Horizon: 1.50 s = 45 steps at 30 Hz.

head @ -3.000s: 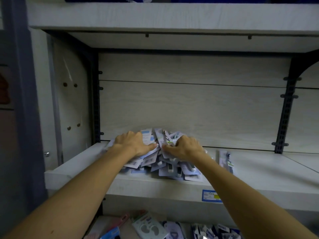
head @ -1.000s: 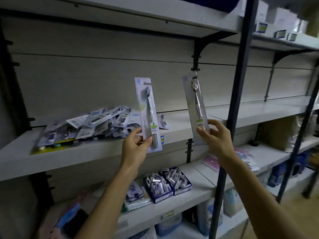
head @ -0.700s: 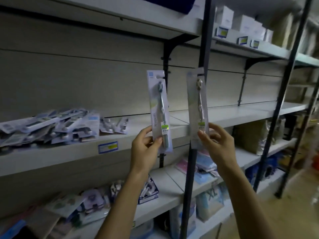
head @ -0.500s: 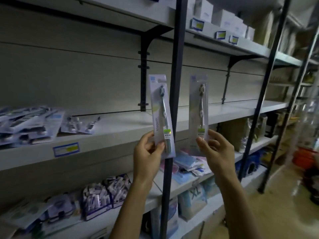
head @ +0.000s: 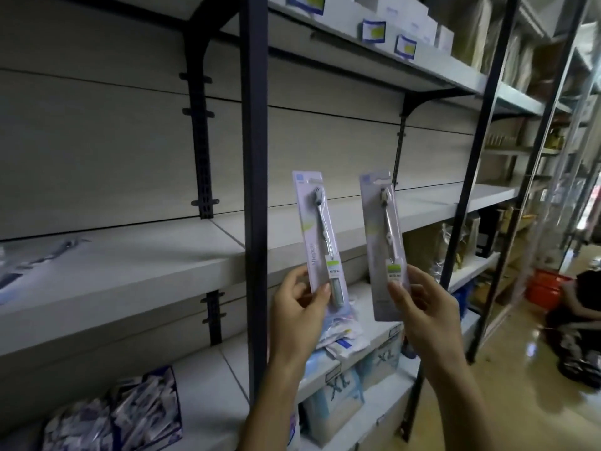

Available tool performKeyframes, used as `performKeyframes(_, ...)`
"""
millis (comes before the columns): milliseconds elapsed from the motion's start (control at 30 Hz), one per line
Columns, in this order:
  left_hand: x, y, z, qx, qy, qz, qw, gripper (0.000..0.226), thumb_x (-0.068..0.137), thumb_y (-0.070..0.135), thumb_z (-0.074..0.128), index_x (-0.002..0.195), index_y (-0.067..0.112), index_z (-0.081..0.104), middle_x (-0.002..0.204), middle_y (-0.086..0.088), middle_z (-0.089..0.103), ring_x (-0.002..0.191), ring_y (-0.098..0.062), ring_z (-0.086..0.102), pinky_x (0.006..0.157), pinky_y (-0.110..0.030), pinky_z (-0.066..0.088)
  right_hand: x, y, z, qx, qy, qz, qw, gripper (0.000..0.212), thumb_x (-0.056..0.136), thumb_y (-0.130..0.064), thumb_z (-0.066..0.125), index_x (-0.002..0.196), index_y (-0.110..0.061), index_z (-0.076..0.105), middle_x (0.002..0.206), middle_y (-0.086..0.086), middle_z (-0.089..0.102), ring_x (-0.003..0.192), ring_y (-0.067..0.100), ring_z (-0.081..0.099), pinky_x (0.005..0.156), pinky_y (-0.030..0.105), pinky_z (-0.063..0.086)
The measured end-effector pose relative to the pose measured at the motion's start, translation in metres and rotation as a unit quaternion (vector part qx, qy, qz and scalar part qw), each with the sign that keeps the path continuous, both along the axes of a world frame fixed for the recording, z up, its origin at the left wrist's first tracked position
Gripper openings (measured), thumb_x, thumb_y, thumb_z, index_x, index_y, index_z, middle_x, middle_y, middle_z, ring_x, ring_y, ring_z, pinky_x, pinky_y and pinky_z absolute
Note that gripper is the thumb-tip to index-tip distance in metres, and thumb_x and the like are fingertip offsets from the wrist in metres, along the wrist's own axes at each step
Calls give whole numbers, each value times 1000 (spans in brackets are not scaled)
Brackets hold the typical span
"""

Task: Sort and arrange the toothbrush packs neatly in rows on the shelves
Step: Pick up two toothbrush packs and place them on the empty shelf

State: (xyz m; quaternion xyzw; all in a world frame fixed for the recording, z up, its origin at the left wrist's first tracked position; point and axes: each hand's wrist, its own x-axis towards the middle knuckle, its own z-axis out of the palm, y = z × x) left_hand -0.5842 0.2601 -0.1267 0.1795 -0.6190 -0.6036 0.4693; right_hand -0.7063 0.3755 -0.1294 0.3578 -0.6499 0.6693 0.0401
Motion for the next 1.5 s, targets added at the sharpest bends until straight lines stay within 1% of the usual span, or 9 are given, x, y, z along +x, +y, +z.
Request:
performKeyframes(233,-86,-50,18,6,12,0,1000,23,85,9,68,97,28,63,89,6,74,84,-11,70,75,-28,54,-88,-54,18,-13,1,-24,1000,40,87,-19,64,126,-15,55,92,-12,63,83,3,63,65,19,49)
performKeyframes(467,-170,-81,27,12,19,-13,1000,22,84,6,68,99,22,64,88,-1,75,78,-18,71,66,-28,56,-166,-77,18,-35,-29,-56,997,32,83,-21,69,114,-21,60,87,-5,68,81,6,65,67,28,53)
performKeyframes(600,-215,-84,27,33,12,-20,999,21,83,6,68,97,22,64,86,-3,74,75,-20,71,57,-25,55,-210,-75,23,-39,-42,-66,996,29,83,-20,70,111,-21,62,85,-4,69,77,5,66,63,23,50)
performKeyframes(733,-256,-87,26,46,1,-3,999,18,83,7,68,95,21,64,86,-2,73,69,-18,67,43,-22,46,-253,-76,23,-40,-52,-68,995,35,81,-21,71,115,-16,62,86,-5,69,79,5,66,65,24,52)
performKeyframes(900,-316,-82,30,49,-5,24,999,18,84,7,68,97,18,64,85,-1,73,55,-8,58,40,-23,41,-314,-69,27,-48,-59,-51,996,30,81,-22,72,110,-20,65,88,-6,69,81,6,66,71,27,54)
performKeyframes(1033,-359,-72,32,65,-9,58,996,15,85,9,67,97,18,63,79,8,73,54,-7,56,40,-18,40,-369,-65,36,-35,-68,-8,997,29,83,-23,70,110,-20,62,84,-1,69,68,3,65,54,16,52)
performKeyframes(1167,-409,-58,39,79,7,86,993,10,85,11,67,94,13,63,74,10,72,51,-6,50,41,-16,39,-422,-57,47,-24,-69,27,997,28,83,-24,70,110,-19,63,69,1,67,55,0,60,45,14,44)
performKeyframes(1267,-444,-47,39,73,18,96,992,10,85,8,67,93,13,63,70,13,71,46,-2,49,40,-15,39,-459,-55,47,-11,-70,50,996,27,83,-26,69,110,-24,62,71,0,69,60,4,63,54,24,51)
performKeyframes(1500,-514,-59,47,59,-1,129,990,13,84,10,68,96,13,64,85,3,73,58,-6,59,42,-16,43,-533,-75,46,-14,-93,89,992,28,83,-32,68,110,-28,62,81,5,72,79,20,69,74,45,57)
